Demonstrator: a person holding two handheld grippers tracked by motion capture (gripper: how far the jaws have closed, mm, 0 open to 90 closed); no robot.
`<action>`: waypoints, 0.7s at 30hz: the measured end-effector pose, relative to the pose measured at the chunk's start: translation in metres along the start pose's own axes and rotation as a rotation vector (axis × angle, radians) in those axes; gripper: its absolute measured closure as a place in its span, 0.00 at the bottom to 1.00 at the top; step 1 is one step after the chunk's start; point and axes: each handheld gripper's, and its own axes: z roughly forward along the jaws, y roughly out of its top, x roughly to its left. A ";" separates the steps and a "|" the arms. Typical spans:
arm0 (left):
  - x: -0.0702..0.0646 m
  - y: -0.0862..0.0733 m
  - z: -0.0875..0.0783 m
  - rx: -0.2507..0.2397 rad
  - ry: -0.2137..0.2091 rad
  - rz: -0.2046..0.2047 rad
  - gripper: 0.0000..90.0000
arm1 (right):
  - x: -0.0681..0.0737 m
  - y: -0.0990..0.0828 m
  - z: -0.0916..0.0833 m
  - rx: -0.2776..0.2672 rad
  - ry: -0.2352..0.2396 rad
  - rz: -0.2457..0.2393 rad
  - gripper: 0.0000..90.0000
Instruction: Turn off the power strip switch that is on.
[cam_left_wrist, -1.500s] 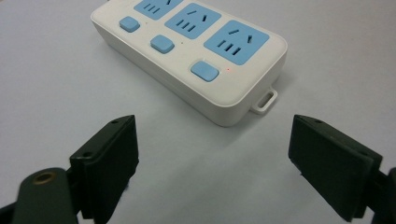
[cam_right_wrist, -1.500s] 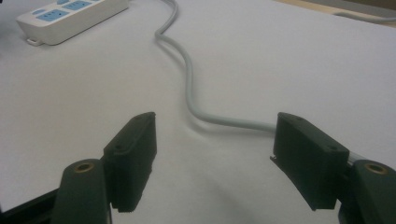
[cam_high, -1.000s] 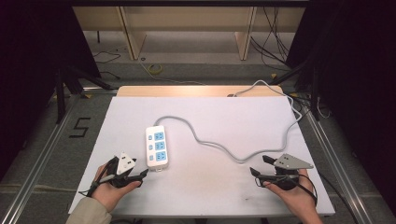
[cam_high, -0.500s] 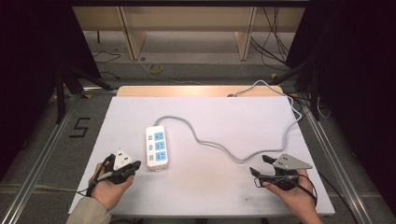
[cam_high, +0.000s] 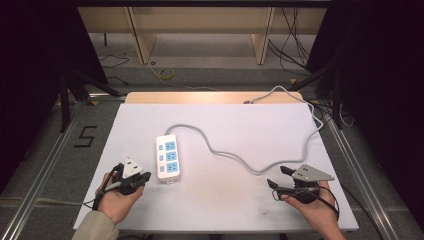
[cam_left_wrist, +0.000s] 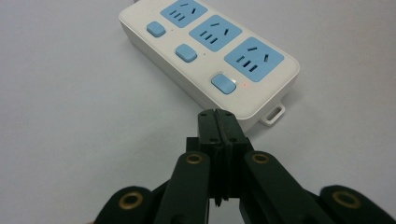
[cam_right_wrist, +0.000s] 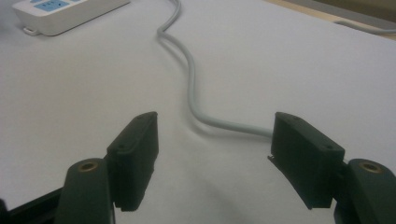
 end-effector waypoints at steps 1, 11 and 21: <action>0.000 0.000 0.001 0.002 -0.002 -0.004 1.00 | -0.001 0.000 0.000 -0.001 -0.001 0.002 0.37; 0.000 0.012 0.001 -0.007 0.012 -0.005 1.00 | 0.001 0.000 0.000 -0.004 0.005 0.001 0.37; -0.001 0.016 0.004 0.003 0.019 -0.008 1.00 | -0.001 0.000 0.000 -0.007 0.003 0.006 0.37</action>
